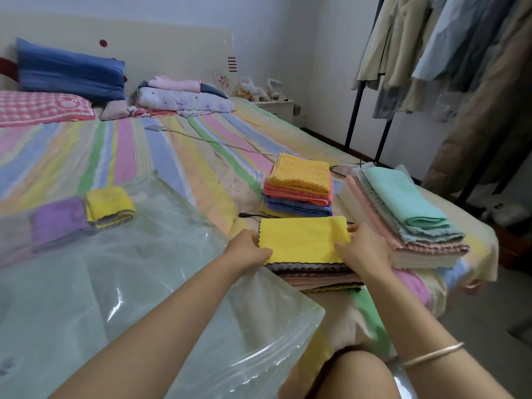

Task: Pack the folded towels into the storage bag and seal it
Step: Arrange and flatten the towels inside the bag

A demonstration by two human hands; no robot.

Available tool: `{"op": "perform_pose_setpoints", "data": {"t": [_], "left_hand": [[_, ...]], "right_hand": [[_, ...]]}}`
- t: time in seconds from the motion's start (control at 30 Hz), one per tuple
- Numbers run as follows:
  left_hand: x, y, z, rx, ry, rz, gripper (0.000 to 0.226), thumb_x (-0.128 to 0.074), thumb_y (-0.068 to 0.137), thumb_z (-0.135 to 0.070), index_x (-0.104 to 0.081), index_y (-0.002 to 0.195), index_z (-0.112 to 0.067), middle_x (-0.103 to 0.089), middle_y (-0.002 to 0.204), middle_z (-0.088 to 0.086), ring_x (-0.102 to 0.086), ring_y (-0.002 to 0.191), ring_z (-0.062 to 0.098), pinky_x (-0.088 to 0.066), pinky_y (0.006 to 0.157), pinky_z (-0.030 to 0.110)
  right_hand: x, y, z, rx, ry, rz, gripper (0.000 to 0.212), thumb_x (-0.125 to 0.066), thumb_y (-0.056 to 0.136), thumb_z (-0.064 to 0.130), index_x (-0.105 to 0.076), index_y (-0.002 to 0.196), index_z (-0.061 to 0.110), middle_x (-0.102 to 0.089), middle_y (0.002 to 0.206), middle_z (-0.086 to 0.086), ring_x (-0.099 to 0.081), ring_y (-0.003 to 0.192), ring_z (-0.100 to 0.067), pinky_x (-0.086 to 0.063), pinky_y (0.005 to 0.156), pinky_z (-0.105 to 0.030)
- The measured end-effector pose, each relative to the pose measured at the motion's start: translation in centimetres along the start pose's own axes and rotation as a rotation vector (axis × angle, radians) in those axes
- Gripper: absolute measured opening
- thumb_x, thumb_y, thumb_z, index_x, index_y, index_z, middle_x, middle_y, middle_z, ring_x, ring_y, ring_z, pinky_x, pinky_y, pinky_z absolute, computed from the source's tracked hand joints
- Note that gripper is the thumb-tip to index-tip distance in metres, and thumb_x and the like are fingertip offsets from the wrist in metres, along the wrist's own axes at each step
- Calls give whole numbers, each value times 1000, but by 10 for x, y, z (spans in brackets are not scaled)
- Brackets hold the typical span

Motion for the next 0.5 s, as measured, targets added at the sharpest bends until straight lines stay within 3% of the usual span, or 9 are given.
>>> {"op": "perform_pose_setpoints", "data": {"t": [0.07, 0.2, 0.3, 0.4, 0.5], "left_hand": [[2, 3, 3, 86, -170, 22, 63, -71, 83, -20, -39, 137, -14, -55, 114, 9, -60, 89, 22, -51, 75, 33], [0, 14, 12, 161, -267, 36, 74, -80, 76, -18, -41, 138, -13, -57, 120, 12, -62, 106, 26, -53, 86, 36], [-3, 18, 17, 179, -320, 38, 72, -81, 74, -18, -44, 136, -14, -59, 119, 12, -62, 107, 26, -54, 90, 37], [-4, 19, 20, 177, -345, 38, 70, -81, 75, -17, -45, 135, -14, -58, 113, 9, -63, 103, 24, -54, 92, 38], [-6, 21, 23, 179, -381, 41, 70, -80, 75, -17, -45, 135, -13, -58, 112, 8, -64, 102, 24, -54, 93, 39]], "right_hand": [[0, 2, 5, 11, 68, 7, 52, -62, 82, 31, -43, 128, 19, -61, 116, -7, -56, 108, -31, -46, 82, -38], [2, 10, 15, -93, 320, 192, 55, -57, 88, 30, -25, 130, 17, -59, 98, -11, -59, 76, -25, -47, 63, -35], [8, 13, 22, -66, 200, 325, 59, -56, 91, 26, -18, 135, 17, -56, 83, -10, -50, 59, -19, -36, 50, -27], [11, 13, 31, 15, 160, 371, 41, -52, 91, 16, -36, 129, 19, -52, 72, -5, -43, 54, -16, -30, 47, -26], [20, 8, 46, 135, 294, 258, 31, -42, 88, 4, -54, 110, 23, -55, 77, -4, -42, 56, -19, -30, 52, -30]]}}
Point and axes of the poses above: each hand's wrist, its own y-axis towards the middle knuckle, its own x-axis out of the back of the hand, z = x × y, the point moved 2 cm from there along y, towards the middle knuckle
